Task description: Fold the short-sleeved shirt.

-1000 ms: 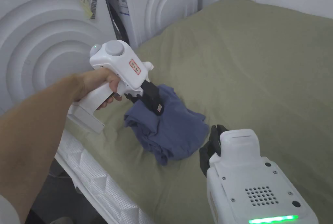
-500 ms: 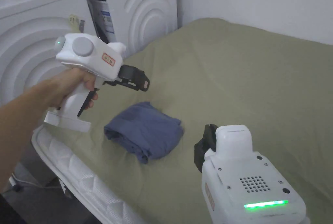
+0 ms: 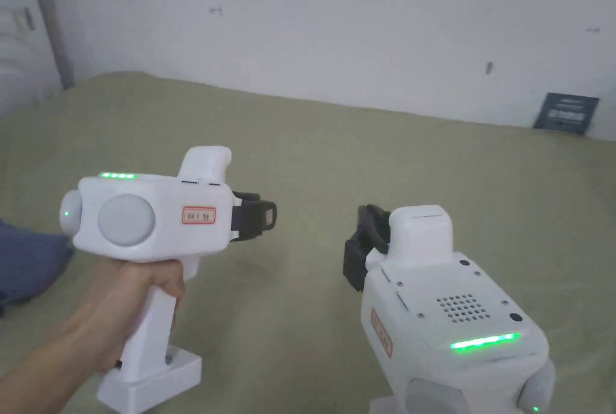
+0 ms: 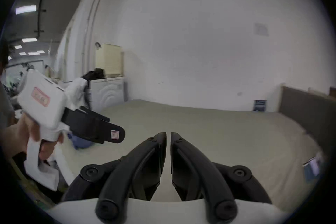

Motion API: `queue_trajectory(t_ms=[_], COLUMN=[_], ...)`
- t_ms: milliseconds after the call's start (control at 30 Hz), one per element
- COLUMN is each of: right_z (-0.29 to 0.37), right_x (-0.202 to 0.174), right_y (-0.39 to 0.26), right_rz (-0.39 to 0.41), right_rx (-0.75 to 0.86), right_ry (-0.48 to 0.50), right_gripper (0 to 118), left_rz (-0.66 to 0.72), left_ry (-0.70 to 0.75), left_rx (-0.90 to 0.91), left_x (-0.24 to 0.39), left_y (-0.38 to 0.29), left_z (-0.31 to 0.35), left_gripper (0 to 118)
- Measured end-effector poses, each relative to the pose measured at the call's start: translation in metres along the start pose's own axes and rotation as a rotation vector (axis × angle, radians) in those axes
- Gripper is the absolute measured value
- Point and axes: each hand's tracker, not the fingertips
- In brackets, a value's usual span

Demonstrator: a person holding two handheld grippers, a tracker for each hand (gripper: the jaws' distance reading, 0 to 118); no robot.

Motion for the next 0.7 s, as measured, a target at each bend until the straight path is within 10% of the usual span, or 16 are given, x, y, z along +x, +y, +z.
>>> queue_trajectory(t_ms=[267,700], right_z=[0.057,0.036], right_x=[0.099,0.081], right_y=[-0.007,0.009], right_rz=[-0.001,0.011], right_rx=[-0.011,0.052], right_ry=[-0.244,-0.221], right_gripper=[11,11], left_rz=[-0.266,-0.276], left_ry=[0.317,0.441], left_rx=[0.353,0.447], left_x=[0.155,0.14], left_y=[-0.048,-0.048], left_z=[-0.02,-0.01], left_gripper=[1,1])
